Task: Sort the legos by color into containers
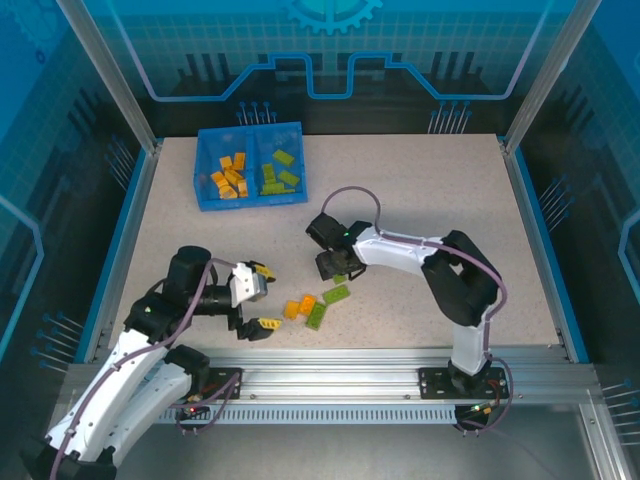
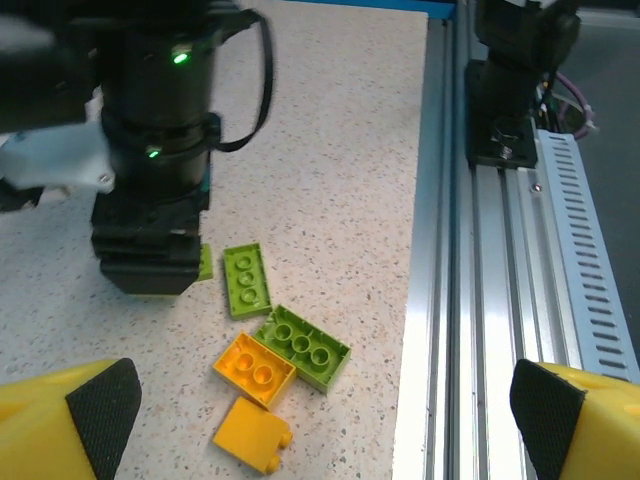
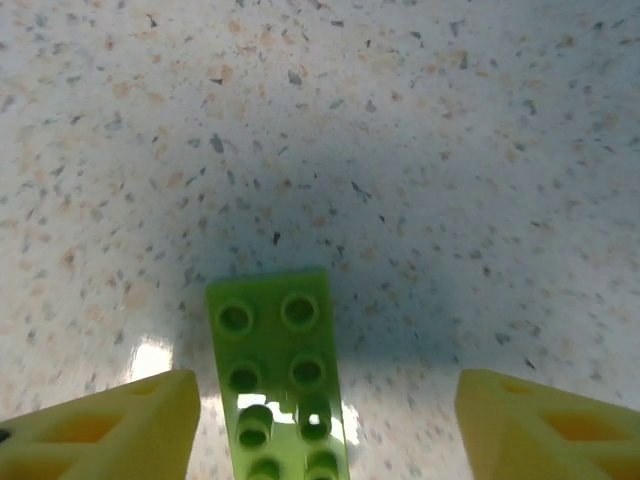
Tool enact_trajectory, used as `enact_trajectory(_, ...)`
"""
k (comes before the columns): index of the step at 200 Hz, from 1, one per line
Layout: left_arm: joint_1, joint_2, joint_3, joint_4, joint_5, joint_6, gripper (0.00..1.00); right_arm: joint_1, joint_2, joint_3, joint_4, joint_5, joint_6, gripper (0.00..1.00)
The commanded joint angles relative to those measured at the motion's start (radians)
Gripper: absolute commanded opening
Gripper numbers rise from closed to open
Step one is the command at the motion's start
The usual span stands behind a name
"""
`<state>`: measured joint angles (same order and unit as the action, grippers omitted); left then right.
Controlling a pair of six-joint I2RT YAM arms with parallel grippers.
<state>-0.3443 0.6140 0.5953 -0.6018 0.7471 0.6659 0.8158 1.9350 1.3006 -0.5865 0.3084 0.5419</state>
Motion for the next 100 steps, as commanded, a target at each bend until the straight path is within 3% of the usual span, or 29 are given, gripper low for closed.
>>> enact_trajectory(1,-0.006,-0.009,-0.029,0.044,0.080,0.081,0.99,0.026,0.052,0.044,-0.042,0.017,0.003,0.61)
enact_trajectory(100,-0.006,-0.027,-0.054,0.089,0.022,0.087,0.99,0.032,0.030,0.034,-0.054,-0.026,0.030,0.37)
